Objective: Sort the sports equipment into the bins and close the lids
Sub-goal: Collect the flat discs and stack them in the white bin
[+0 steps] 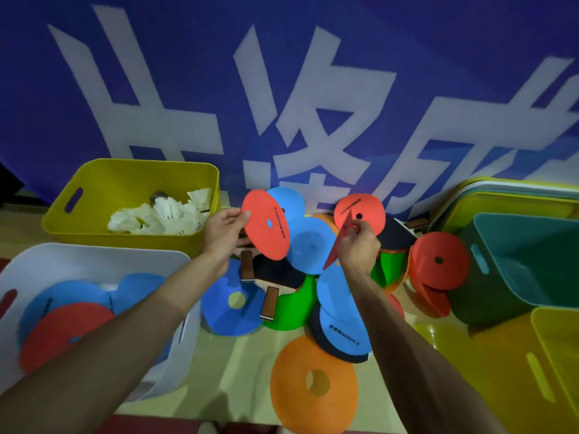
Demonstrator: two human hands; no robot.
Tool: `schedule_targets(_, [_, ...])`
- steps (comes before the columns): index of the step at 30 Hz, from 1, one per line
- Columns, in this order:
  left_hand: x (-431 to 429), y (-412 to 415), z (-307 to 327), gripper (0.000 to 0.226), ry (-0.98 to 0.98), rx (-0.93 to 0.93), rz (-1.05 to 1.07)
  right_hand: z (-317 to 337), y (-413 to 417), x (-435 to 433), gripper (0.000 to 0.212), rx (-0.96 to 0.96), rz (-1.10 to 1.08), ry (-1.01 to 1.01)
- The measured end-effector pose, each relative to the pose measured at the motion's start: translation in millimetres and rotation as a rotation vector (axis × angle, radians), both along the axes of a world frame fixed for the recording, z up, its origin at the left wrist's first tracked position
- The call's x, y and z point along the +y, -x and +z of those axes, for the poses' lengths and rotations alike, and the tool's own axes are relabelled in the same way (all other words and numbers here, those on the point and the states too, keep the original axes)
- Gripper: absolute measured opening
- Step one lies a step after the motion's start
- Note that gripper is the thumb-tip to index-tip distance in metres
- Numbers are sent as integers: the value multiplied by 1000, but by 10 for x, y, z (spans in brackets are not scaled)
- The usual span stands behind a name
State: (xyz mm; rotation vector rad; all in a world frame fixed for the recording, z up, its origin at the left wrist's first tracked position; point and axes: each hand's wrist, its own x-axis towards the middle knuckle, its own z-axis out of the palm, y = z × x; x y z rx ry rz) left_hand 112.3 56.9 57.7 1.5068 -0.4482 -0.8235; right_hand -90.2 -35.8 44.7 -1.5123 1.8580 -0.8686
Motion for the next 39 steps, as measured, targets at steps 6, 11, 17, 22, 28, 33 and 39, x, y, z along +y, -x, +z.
schedule_targets(6, [319, -439, 379, 22, 100, -24, 159, 486, -649, 119, 33, -197, 77, 137])
schedule_targets(11, [796, -867, 515, 19, 154, -37, 261, 723, -1287, 371, 29, -289, 200, 164])
schedule_targets(17, [1584, -1319, 456, 18, 124, -25, 371, 700, -1925, 814, 31, -282, 376, 87])
schedule_targets(22, [2164, -1549, 321, 12, 29, -49, 405, 569, -2318, 1198, 35, -240, 542, 0])
schedule_targets(28, [2581, -1753, 25, 13, -219, -64, 286, 345, -2583, 1565, 36, -158, 779, -98])
schedule_targets(33, [2662, -1868, -129, 20, -376, -150, 101, 177, -2693, 1743, 35, -86, 902, -136])
schedule_targets(39, [2613, -2030, -237, 32, -543, -407, 39, 47, -2769, 1848, 31, -35, 997, -146])
